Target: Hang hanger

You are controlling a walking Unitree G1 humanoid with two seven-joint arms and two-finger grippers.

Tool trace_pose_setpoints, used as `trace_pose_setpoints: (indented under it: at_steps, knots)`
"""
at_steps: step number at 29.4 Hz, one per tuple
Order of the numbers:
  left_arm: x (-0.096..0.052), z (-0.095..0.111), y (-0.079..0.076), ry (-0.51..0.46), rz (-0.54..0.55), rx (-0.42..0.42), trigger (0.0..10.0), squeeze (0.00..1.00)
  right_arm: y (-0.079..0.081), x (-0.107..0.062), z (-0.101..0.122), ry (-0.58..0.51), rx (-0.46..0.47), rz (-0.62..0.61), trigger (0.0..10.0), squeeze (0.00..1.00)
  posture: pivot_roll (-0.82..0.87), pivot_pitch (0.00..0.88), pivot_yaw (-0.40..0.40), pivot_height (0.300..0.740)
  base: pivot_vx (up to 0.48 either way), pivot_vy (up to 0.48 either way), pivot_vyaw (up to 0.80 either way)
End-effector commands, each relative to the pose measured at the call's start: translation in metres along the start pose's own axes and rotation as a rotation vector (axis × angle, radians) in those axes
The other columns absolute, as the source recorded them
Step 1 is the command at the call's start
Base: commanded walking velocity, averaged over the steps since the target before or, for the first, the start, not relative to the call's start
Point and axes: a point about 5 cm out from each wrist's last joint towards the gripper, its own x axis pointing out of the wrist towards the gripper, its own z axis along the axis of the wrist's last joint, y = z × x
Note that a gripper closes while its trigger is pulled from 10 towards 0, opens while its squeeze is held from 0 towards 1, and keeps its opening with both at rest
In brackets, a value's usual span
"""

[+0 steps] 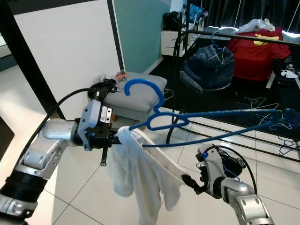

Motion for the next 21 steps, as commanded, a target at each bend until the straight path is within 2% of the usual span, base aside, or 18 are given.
trace_pose_setpoints:
  at_steps: [1, 2, 3, 4, 5, 7, 8, 10, 11, 15, 17, 19, 21]
  knots:
    - [-0.006, 0.007, 0.005, 0.006, 0.025, 0.049, 10.0, 0.00, -0.008, -0.001, -0.001, -0.003, 0.030, -0.053, 10.0, 0.00, 0.02, 0.006, 0.034, 0.740, 0.000, 0.000, 0.00]
    - [-0.006, 0.007, 0.005, 0.006, 0.025, 0.049, 10.0, 0.00, -0.008, -0.001, -0.001, -0.003, 0.030, -0.053, 10.0, 0.00, 0.02, 0.006, 0.034, 0.740, 0.000, 0.000, 0.00]
    - [-0.006, 0.005, 0.004, 0.007, 0.024, 0.049, 10.0, 0.00, -0.012, -0.001, 0.003, -0.052, 0.081, -0.077, 10.0, 0.00, 0.02, 0.010, 0.033, 0.740, 0.000, 0.000, 0.00]
    - [-0.006, 0.004, 0.004, 0.008, 0.022, 0.050, 10.0, 0.00, -0.015, -0.002, 0.008, -0.116, 0.151, -0.082, 0.0, 0.00, 0.02, 0.009, 0.031, 0.740, 0.000, 0.000, 0.00]
    - [-0.006, 0.004, 0.004, 0.008, 0.022, 0.050, 10.0, 0.00, -0.015, -0.002, 0.008, -0.116, 0.151, -0.082, 0.0, 0.00, 0.02, 0.009, 0.031, 0.740, 0.000, 0.000, 0.00]
    - [-0.007, 0.003, 0.003, 0.009, 0.022, 0.050, 10.0, 0.00, -0.014, -0.005, 0.018, -0.243, 0.275, -0.023, 0.0, 0.00, 0.02, 0.011, 0.028, 0.740, 0.000, 0.000, 0.00]
    - [-0.007, 0.003, 0.003, 0.009, 0.022, 0.050, 10.0, 0.00, -0.014, -0.005, 0.018, -0.243, 0.275, -0.023, 0.0, 0.00, 0.02, 0.011, 0.028, 0.740, 0.000, 0.000, 0.00]
    - [-0.007, 0.003, 0.002, 0.007, 0.025, 0.050, 10.0, 0.00, -0.010, -0.008, 0.022, -0.305, 0.355, 0.053, 0.0, 0.00, 0.02, 0.010, 0.028, 0.740, 0.000, 0.000, 0.00]
    - [-0.007, 0.003, 0.002, 0.007, 0.025, 0.050, 10.0, 0.00, -0.010, -0.008, 0.022, -0.305, 0.355, 0.053, 0.0, 0.00, 0.02, 0.010, 0.028, 0.740, 0.000, 0.000, 0.00]
    - [-0.006, 0.004, 0.003, -0.005, 0.043, 0.058, 10.0, 0.00, 0.006, -0.013, 0.025, -0.341, 0.458, 0.228, 0.0, 0.00, 0.02, 0.010, 0.027, 0.740, 0.000, 0.000, 0.00]
    - [-0.005, 0.005, 0.004, -0.008, 0.048, 0.062, 10.0, 0.00, 0.010, -0.014, 0.025, -0.347, 0.482, 0.264, 0.0, 0.00, 0.02, 0.012, 0.028, 0.740, 0.000, 0.000, 0.00]
    - [-0.005, 0.004, 0.004, -0.007, 0.053, 0.068, 10.0, 0.00, 0.010, -0.015, 0.025, -0.358, 0.506, 0.277, 0.0, 0.00, 0.02, 0.014, 0.028, 0.740, 0.000, 0.000, 0.00]
    - [-0.006, 0.001, 0.005, 0.018, 0.061, 0.086, 10.0, 0.00, 0.003, -0.019, 0.030, -0.409, 0.570, 0.261, 0.0, 0.00, 0.02, 0.015, 0.030, 0.740, 0.000, 0.000, 0.00]
